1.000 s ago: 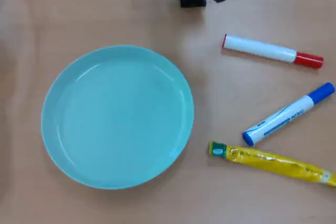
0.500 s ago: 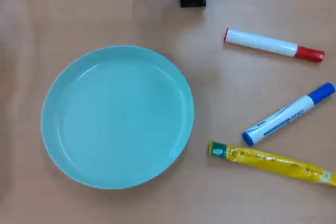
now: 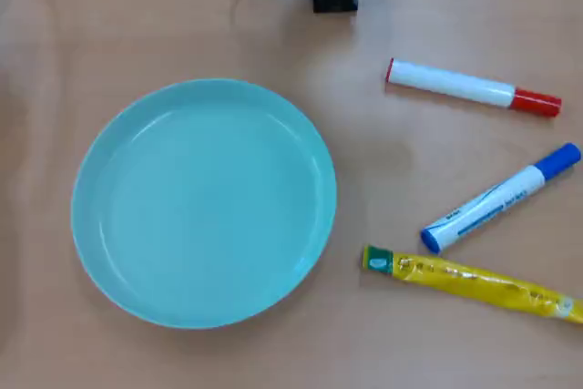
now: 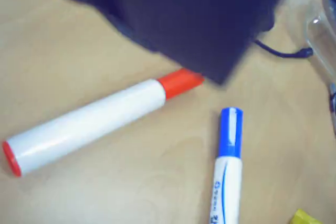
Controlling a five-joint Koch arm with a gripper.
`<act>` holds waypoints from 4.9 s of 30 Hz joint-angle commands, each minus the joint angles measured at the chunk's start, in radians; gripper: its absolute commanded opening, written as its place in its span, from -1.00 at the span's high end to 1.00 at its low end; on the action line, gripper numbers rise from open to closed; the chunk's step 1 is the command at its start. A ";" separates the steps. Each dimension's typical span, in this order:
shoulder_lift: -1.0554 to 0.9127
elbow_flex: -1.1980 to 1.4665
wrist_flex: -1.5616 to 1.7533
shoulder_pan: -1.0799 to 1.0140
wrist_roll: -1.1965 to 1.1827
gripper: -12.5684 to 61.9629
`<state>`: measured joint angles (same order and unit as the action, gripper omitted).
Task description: Pick up the red pen.
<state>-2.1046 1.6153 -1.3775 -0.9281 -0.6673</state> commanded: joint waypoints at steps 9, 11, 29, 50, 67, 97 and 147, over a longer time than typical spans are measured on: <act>0.210 -0.069 0.132 0.057 -0.535 0.76; 0.215 -0.071 0.132 0.063 -0.586 0.70; 0.469 -0.051 0.179 0.219 -0.782 -0.34; 0.664 0.003 0.250 0.324 -0.802 -0.64; 0.836 0.044 0.272 0.256 -0.678 -0.57; 0.715 0.399 0.601 0.190 -0.612 0.84; 0.612 -0.831 -0.258 -0.321 -0.015 0.84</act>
<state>-1.4343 0.8514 -1.6736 -1.2364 -0.7455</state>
